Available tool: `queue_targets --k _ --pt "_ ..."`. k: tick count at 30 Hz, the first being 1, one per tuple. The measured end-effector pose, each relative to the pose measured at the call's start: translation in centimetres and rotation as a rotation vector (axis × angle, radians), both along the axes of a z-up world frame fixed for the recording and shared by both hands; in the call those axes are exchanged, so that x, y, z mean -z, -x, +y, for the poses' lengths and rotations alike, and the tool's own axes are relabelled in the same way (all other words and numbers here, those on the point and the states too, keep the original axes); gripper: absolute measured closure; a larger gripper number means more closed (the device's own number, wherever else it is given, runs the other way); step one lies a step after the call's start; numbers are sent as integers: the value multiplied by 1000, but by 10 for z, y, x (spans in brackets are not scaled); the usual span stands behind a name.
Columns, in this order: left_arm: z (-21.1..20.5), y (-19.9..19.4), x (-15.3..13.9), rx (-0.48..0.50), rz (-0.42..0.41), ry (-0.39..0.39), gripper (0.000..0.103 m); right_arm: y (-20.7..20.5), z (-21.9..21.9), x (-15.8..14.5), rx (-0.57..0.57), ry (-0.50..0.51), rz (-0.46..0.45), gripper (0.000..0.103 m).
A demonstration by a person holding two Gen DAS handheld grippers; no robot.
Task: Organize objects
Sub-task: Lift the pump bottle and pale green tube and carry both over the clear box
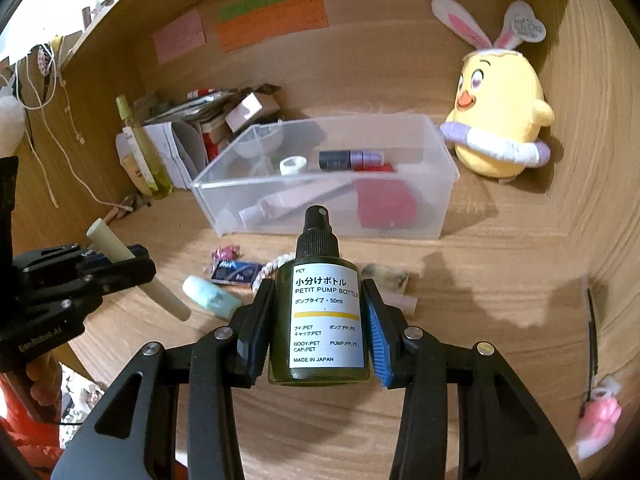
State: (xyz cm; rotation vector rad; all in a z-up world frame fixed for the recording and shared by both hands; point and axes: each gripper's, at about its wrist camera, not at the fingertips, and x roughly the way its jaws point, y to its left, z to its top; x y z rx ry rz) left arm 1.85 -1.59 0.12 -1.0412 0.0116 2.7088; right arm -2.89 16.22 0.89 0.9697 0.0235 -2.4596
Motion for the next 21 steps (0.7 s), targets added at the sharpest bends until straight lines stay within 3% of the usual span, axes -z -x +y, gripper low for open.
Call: queue_targets --k 21 --pt "-20 40 -47 -78 121 -77 88 37 -4 -52 -8 19 134 65"
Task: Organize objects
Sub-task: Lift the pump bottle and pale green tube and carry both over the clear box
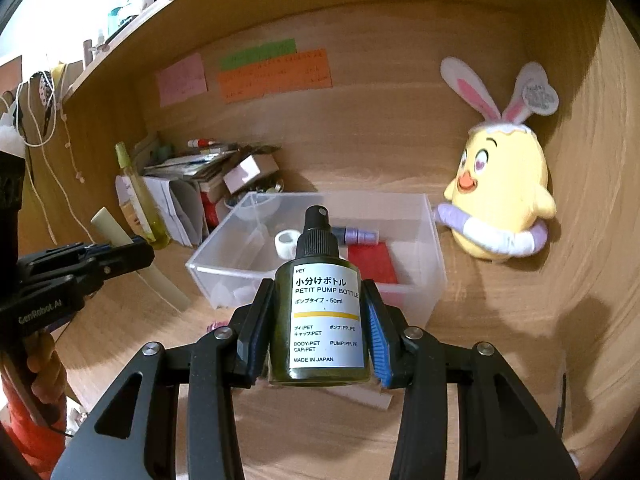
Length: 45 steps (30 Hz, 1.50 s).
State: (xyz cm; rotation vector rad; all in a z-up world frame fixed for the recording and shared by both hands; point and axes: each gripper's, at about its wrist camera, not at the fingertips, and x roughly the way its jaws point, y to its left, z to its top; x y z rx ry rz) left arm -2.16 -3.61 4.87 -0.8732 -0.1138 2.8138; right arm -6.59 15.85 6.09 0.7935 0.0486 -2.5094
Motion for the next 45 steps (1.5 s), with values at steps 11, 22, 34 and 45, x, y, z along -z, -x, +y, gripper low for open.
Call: queue_targets --k 11,22,34,45 --pt "-7 25 -14 -28 29 -26 88 22 -5 -17 7 -4 53 65" --pt "-7 53 -21 -48 42 -19 88 56 -5 -28 35 -2 72 65" --pt "-5 89 -8 -81 -4 -6 88 98 -15 -31 36 -33 68 65" --pt "20 114 15 -54 -44 35 88 126 -26 7 37 -83 -19 65"
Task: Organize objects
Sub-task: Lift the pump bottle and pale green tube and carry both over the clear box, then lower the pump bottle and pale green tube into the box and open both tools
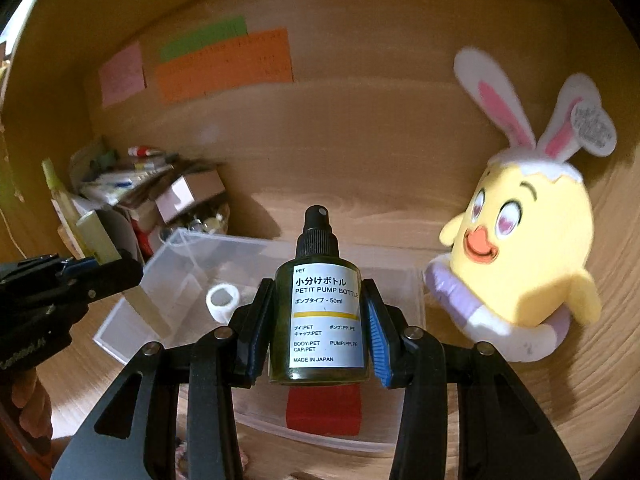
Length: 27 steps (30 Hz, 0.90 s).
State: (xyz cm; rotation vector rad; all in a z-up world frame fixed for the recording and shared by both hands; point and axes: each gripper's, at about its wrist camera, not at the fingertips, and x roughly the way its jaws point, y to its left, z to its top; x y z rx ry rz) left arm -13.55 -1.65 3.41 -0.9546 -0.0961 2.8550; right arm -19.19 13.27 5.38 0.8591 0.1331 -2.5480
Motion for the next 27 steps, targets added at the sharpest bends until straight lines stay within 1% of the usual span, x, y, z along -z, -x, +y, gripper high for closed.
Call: queue_targets --k 2,7,12,18,22,27 --pt "4 5 5 10 -16 -1 88 5 -1 7 0 -9 -22 65" --pt "12 16 20 57 -67 -43 88 13 -2 21 4 -30 -67 65" --pt "18 22 32 75 -97 -49 88 17 -6 33 8 -55 -98 65" --pt "9 31 47 109 -174 -134 88 16 -14 42 1 -96 -108 65" --pt "4 34 53 97 -200 -150 88 14 -19 46 -8 -115 -107 65" --pt "0 34 53 67 -193 -135 87 14 -24 51 -10 -130 -113 65"
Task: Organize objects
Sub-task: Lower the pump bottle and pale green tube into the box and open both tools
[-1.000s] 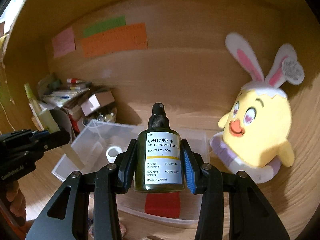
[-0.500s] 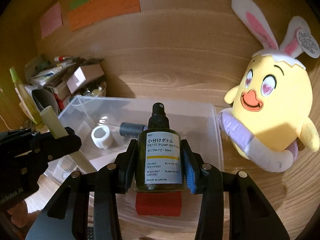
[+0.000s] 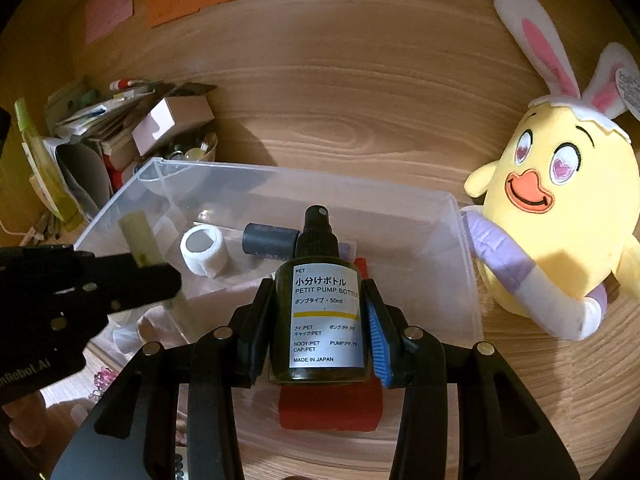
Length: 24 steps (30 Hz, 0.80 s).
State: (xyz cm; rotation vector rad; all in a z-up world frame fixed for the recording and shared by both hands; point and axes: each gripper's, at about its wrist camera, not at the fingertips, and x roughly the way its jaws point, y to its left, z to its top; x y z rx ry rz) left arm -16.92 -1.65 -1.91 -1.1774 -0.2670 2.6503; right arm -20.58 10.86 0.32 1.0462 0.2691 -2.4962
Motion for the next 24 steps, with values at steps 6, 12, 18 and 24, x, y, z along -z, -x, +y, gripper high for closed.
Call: queue_targets --k 6,12,18,24 --pt "-6 -2 -2 -41 16 39 69 1 -2 3 4 -11 -6 65" --pt "-10 -10 -13 -70 73 72 49 3 -2 4 11 -16 -11 65" --pt "-9 -18 -22 -89 126 112 41 0 -1 2 26 -33 17 52" --pt "-17 -25 -32 -105 144 102 35 -6 2 -10 37 -31 68 43"
